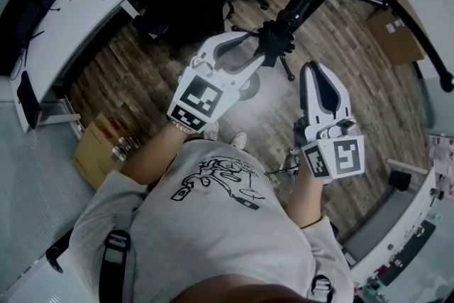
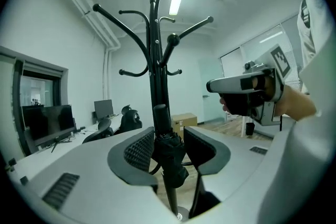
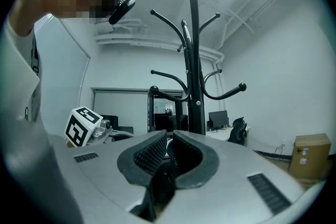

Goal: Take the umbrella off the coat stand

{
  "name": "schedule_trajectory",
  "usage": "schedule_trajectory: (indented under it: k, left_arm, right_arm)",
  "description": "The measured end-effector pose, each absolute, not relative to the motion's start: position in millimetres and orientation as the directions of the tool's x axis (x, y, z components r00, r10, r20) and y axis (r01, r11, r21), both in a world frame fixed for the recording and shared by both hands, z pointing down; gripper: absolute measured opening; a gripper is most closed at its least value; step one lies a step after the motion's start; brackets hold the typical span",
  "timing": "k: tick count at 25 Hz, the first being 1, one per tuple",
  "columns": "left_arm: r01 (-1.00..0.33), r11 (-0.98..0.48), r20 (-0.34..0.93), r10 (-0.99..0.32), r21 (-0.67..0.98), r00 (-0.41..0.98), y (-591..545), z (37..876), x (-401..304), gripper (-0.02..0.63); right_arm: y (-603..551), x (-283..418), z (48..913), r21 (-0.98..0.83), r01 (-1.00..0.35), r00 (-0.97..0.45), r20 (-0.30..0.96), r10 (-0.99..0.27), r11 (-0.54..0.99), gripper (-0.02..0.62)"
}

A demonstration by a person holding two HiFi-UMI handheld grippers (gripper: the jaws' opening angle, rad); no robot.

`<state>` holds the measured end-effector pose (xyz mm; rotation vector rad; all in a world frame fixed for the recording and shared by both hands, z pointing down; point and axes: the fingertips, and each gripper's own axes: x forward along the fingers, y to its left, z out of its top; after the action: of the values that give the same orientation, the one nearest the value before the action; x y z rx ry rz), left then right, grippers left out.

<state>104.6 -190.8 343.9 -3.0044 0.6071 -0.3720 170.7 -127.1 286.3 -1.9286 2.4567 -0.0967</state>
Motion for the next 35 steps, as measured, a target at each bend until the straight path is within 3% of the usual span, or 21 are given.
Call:
schedule_trajectory:
  k: [12,19,35]
  left_arm:
    - [-0.419,-0.906,0.136,-0.423,-0.055,0.896,-152.2,315.9,44.0,0.142]
    - [-0.417,-0.907,0.022,-0.419,-0.062,0.908,-130.9,295.4,21.2,0.097]
    - [-0.393,-0.919,0.035,-0.394,-0.028,0.918,-106.3,307.8,14.8,0.084]
  right_arm:
    - [-98.3,134.9,271.3,0.049,-0.972,-0.227,0.054,-0.972,0.230,0.034]
    - [-79.7,118.3,277.1,0.057,-0.969,-0.236,0.078,-0.969,0.241,0.028]
    - [-55.6,103.6,282.8,0.096,-0.962,-0.247,0.105,-0.963,0.257,0.014]
